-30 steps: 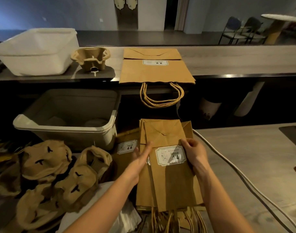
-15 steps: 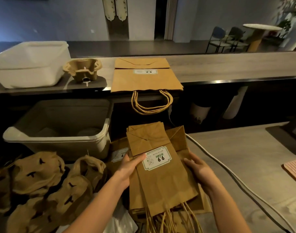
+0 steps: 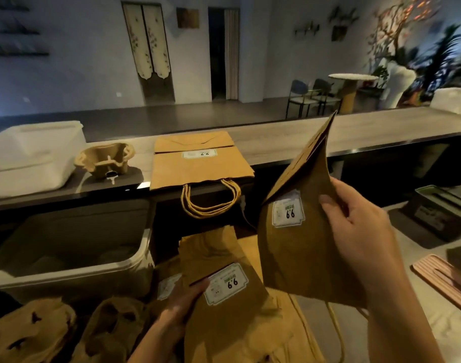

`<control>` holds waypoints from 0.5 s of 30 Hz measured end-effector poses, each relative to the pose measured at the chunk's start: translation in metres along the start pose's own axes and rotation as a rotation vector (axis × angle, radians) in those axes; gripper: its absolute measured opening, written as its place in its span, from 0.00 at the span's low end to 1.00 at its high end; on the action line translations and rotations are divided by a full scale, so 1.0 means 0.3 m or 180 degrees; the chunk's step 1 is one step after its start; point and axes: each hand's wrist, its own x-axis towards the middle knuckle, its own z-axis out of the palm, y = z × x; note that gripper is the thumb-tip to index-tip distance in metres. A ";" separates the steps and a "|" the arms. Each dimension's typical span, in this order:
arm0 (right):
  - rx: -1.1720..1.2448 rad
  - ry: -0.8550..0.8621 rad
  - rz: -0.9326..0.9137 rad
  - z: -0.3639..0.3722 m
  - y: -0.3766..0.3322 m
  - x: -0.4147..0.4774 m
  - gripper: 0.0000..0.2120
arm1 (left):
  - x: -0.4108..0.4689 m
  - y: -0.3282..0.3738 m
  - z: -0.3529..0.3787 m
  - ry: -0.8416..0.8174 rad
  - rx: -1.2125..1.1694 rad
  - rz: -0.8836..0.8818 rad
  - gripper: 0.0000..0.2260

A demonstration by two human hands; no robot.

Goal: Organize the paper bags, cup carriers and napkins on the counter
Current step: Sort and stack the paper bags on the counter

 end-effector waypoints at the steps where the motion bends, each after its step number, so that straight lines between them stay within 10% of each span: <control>1: 0.0067 0.0001 0.0004 -0.028 -0.011 0.005 0.16 | 0.003 0.003 0.004 -0.0025 0.0012 -0.0005 0.14; 4: 0.0355 0.0185 0.0163 -0.102 -0.026 0.026 0.10 | 0.015 0.010 0.021 0.0045 0.0196 0.0117 0.28; 15: 0.1664 0.0442 0.1191 -0.112 0.007 0.183 0.10 | 0.007 0.028 0.033 0.0073 0.0355 0.0033 0.21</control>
